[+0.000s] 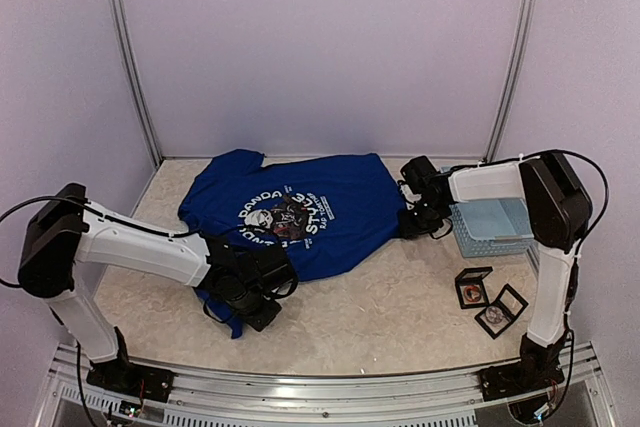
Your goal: Pin the brooch onto the clothing
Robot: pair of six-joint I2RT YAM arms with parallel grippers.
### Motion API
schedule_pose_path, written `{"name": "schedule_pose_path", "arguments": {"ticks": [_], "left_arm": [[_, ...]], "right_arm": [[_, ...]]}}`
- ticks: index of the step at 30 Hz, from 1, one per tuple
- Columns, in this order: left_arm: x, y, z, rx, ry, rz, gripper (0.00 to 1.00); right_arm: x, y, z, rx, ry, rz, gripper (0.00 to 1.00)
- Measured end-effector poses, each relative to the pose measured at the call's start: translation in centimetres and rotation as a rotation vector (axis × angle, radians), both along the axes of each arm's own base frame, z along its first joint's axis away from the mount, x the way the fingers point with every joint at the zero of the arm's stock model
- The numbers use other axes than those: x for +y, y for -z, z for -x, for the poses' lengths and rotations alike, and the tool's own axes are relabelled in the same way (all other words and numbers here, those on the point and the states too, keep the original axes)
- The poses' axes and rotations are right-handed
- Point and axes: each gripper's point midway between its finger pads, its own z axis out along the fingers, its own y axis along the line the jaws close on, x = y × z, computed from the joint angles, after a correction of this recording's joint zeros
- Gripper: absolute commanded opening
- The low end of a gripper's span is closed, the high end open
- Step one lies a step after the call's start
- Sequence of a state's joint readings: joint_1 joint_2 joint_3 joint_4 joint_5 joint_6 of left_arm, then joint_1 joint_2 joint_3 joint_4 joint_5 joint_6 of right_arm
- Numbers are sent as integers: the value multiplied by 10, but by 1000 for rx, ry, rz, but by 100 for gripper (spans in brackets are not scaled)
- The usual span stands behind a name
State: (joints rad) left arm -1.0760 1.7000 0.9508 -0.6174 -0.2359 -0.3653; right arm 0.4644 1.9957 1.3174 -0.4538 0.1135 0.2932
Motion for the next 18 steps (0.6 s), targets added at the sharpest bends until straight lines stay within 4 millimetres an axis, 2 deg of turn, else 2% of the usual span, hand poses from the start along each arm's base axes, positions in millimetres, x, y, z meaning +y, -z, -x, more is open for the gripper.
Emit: {"name": "schedule_pose_path", "arguments": {"ticks": [3,6,9,12,14,17,18], "left_arm": [[-16,-7,17,28,83,38,0],[-30,-23,27,53,140,100,0],[-40,-47,30,56,172,162,0],[-45,-75,33,52,194,225,0],[-47,-90,37,63,207,260,0],[-43,-97,47,102,221,271,0],[-40,-95,51,121,224,259,0]], "right_arm": [[4,0,1,11,-12,-30,0],[8,-1,3,23,-30,-49,0],[5,-10,12,42,-36,-51,0],[1,-39,24,38,-41,-61,0],[-2,-68,34,18,-46,-80,0],[-7,-114,54,-20,-62,-122,0],[-7,-123,59,-24,-67,-133,0]]}}
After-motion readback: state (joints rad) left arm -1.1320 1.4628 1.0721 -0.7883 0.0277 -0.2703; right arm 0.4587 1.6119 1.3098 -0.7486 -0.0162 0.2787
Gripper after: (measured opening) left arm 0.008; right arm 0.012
